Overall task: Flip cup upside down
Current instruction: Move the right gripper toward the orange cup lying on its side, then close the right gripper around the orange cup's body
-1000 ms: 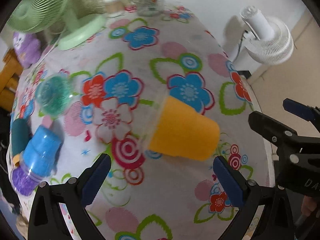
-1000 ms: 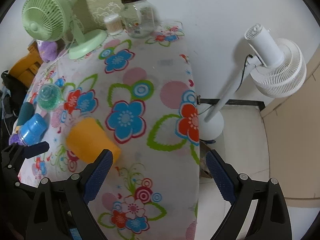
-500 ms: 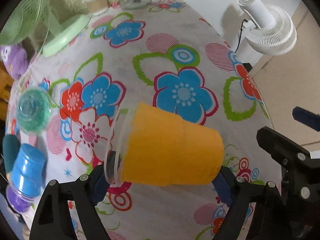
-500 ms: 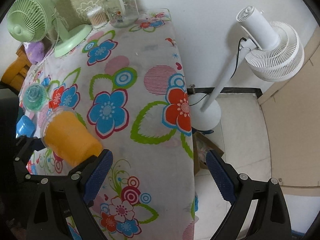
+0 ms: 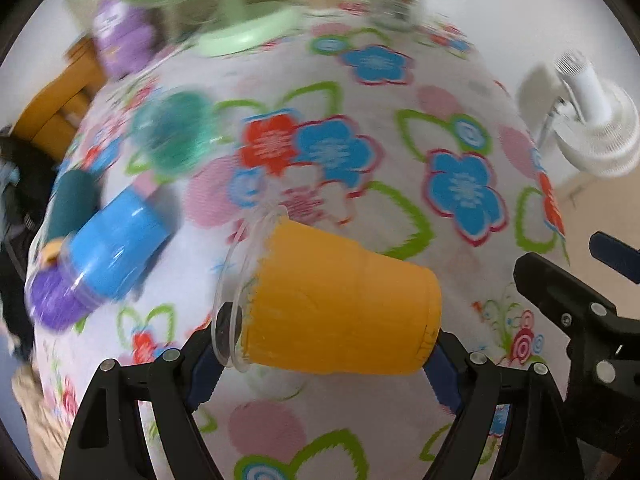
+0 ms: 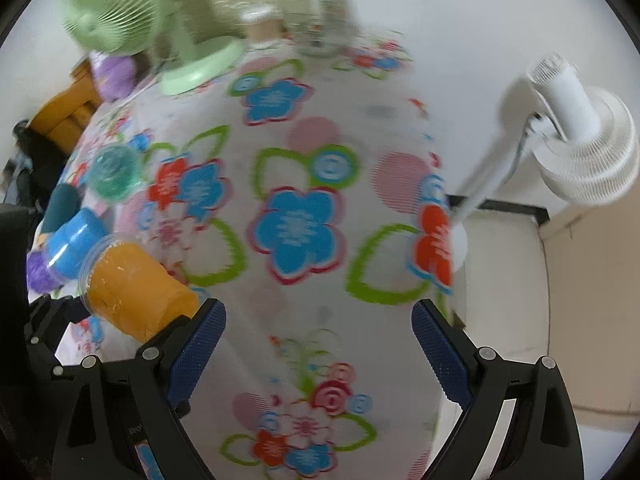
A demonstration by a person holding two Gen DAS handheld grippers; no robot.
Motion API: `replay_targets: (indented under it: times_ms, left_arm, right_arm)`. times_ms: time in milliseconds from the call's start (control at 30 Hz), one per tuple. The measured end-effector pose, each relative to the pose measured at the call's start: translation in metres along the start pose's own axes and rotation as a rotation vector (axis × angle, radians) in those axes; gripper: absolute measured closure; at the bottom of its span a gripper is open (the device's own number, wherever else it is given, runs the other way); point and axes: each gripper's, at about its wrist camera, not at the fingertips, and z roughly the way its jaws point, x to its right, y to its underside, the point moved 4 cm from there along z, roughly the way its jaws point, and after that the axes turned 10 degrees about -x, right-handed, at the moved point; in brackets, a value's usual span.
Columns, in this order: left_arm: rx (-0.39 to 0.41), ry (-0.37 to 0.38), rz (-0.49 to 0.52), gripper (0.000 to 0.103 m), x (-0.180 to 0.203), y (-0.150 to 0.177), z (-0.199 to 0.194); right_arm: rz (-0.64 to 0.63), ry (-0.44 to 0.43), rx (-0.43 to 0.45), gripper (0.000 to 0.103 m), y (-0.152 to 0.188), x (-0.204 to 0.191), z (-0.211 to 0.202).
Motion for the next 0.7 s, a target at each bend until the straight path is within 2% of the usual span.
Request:
replay_targets:
  times_ms: [200,233,333,600,700]
  left_arm:
    - [-0.006,-0.015,-0.178,0.017,-0.04,0.022,-0.004]
    - [-0.011,-0.016,-0.233,0.017,-0.049,0.027,-0.004]
    - [-0.032,0.014,-0.348,0.017,-0.064,0.039,0.0]
    - [-0.04,0.001,-0.447,0.017,-0.07,0.055,0.012]
    - [-0.03,-0.012,-0.436,0.016,-0.069,0.054,0.015]
  right_arm:
    - [-0.108,-0.03,-0.008,0.007,-0.003,-0.041,0.002]
    - [-0.126,-0.034,-0.01,0.007,-0.002,-0.048,0.004]
    - [-0.166,-0.047,-0.02,0.007,0.0,-0.065,0.007]
    - [-0.215,-0.074,-0.05,0.007,0.007,-0.089,0.017]
    - [-0.205,-0.083,-0.061,0.007,0.009,-0.09,0.022]
